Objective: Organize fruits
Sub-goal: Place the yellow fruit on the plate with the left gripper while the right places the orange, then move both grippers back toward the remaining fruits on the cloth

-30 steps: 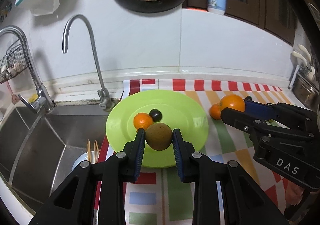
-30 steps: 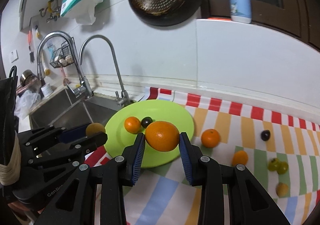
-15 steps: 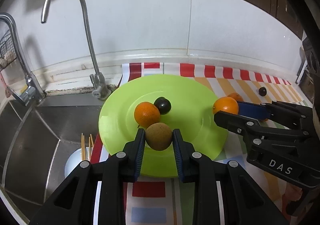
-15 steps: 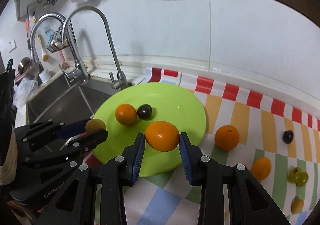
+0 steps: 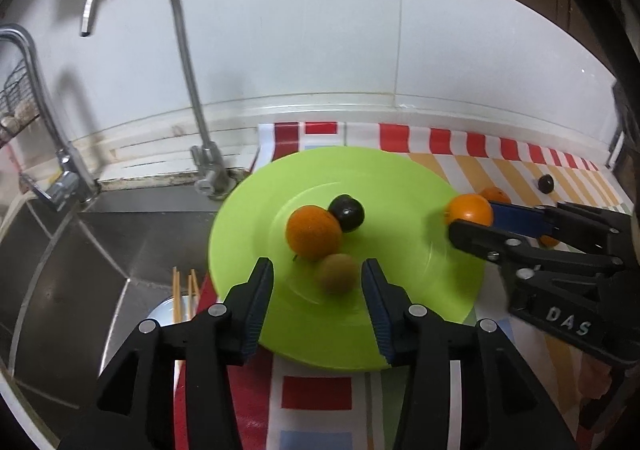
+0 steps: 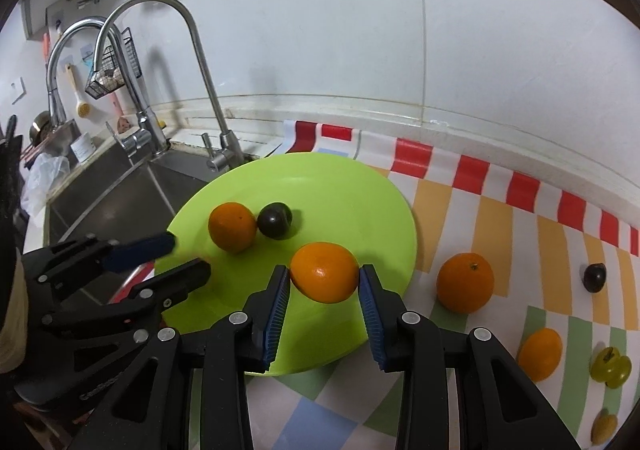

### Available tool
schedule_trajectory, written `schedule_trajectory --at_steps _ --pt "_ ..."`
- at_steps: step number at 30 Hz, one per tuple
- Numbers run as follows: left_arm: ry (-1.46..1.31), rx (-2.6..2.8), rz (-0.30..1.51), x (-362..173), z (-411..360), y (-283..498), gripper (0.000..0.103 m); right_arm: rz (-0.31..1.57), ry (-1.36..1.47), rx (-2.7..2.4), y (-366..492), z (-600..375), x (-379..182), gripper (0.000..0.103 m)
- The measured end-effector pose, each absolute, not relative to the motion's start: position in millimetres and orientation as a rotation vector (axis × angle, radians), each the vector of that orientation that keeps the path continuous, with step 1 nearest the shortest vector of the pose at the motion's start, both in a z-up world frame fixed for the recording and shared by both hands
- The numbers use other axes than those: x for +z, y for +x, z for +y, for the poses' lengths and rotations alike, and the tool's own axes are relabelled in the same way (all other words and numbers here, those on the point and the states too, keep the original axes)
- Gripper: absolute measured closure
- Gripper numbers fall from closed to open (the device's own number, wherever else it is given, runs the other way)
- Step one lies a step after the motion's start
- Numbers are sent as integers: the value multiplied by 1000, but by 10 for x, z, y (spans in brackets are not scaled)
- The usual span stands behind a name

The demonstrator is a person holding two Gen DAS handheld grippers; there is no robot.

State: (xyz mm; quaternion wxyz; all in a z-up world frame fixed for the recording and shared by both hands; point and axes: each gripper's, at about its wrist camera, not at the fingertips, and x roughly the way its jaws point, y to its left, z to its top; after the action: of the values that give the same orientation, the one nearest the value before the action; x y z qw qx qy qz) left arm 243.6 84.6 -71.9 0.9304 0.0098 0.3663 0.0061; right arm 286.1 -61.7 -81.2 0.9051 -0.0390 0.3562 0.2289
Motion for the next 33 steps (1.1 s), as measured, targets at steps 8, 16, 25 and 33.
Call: schedule_trajectory --at_steps 8,16,25,33 --pt "6 -4 714 -502 771 2175 53 675 -73 432 2582 -820 -588 57" --pt "40 -46 642 -215 570 1837 49 612 -38 385 2159 -1054 -301 51" --pt "56 -97 573 7 339 1532 38 543 -33 264 1637 -1368 -75 44" --pt "77 -143 530 87 117 1398 25 497 -20 130 1352 -1662 8 44"
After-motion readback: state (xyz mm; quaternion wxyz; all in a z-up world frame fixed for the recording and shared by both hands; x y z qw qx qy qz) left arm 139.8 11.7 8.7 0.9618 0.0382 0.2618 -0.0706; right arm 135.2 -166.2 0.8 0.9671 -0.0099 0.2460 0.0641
